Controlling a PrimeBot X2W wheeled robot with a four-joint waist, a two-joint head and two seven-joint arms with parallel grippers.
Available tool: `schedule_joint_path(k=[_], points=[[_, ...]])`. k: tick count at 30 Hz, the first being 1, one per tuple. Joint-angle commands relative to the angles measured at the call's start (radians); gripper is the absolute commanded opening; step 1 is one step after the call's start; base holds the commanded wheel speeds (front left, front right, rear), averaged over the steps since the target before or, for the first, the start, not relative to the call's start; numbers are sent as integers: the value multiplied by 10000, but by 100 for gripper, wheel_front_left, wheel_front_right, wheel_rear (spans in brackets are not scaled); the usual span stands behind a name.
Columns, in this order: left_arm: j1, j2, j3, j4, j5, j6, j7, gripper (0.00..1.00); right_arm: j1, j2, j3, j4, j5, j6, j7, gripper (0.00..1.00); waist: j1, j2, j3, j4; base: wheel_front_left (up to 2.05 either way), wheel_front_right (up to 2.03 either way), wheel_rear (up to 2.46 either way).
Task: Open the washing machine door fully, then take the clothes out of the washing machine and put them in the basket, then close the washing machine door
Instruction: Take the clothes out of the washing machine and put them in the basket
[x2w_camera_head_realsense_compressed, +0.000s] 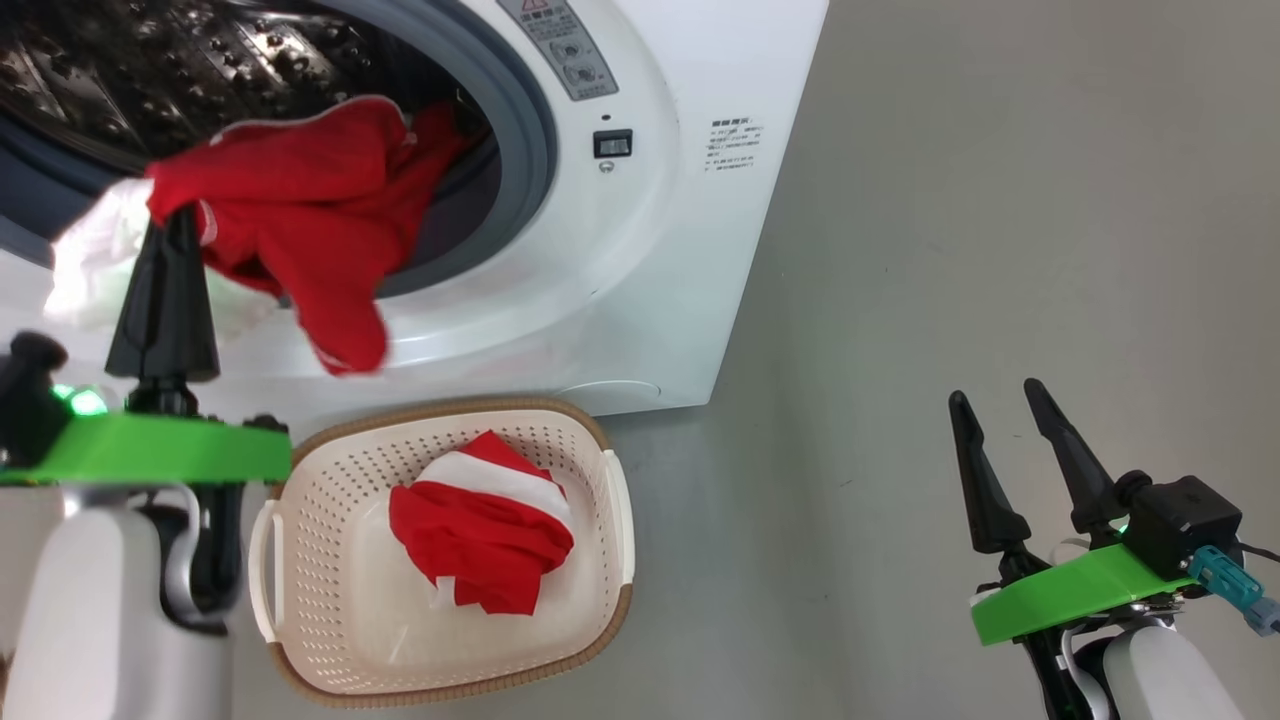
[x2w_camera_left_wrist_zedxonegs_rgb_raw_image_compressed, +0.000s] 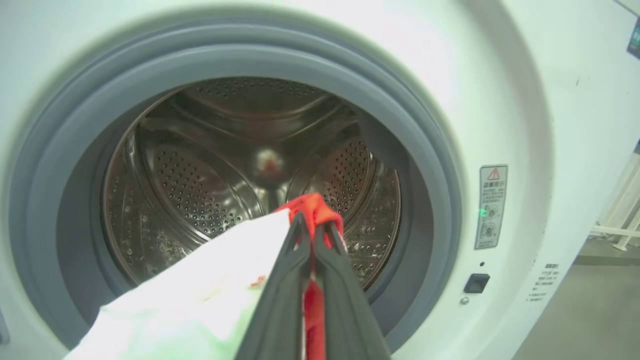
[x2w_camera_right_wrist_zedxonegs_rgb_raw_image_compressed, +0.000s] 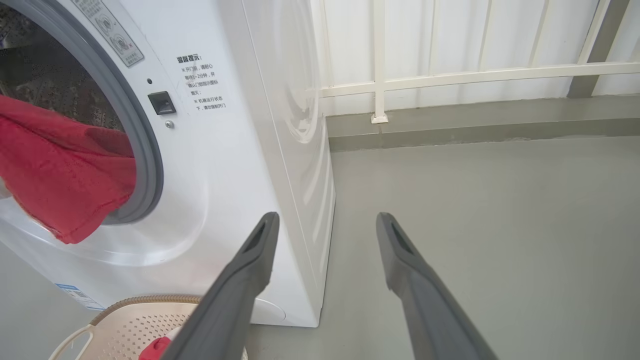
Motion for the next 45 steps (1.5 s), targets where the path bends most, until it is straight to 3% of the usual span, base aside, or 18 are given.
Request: schedule_joint_path(k=[1, 11, 18, 30, 39, 45], points=[[176, 229, 343, -524, -26, -61, -120, 0, 75, -101, 180, -265, -76, 48, -63, 100, 0, 0, -4, 5, 0, 0, 0], [1768, -59, 247, -3950, -46, 374, 456, 0, 114, -109, 53, -343, -99, 48, -63, 100, 0, 0, 126, -10, 0, 0, 0], [2285, -157, 33, -4094, -57, 486, 686, 0, 3, -83, 106, -379, -113, 48, -63, 100, 0, 0, 343, -47, 0, 0, 0], [2663, -366, -621, -1417, 149, 396, 228, 0, -263, 1, 185, -466, -132, 48, -63, 100, 0, 0, 1006, -212, 0, 0, 0], [1675, -74, -861, 1886, 488, 145, -92, 0, -502, 53, 285, -498, -126, 48, -63, 100, 0, 0, 1620, -368, 0, 0, 0], [895, 16, -858, 3199, 696, 39, -115, 0, -650, 65, 351, -546, -87, 48, -63, 100, 0, 0, 1960, -442, 0, 0, 0]])
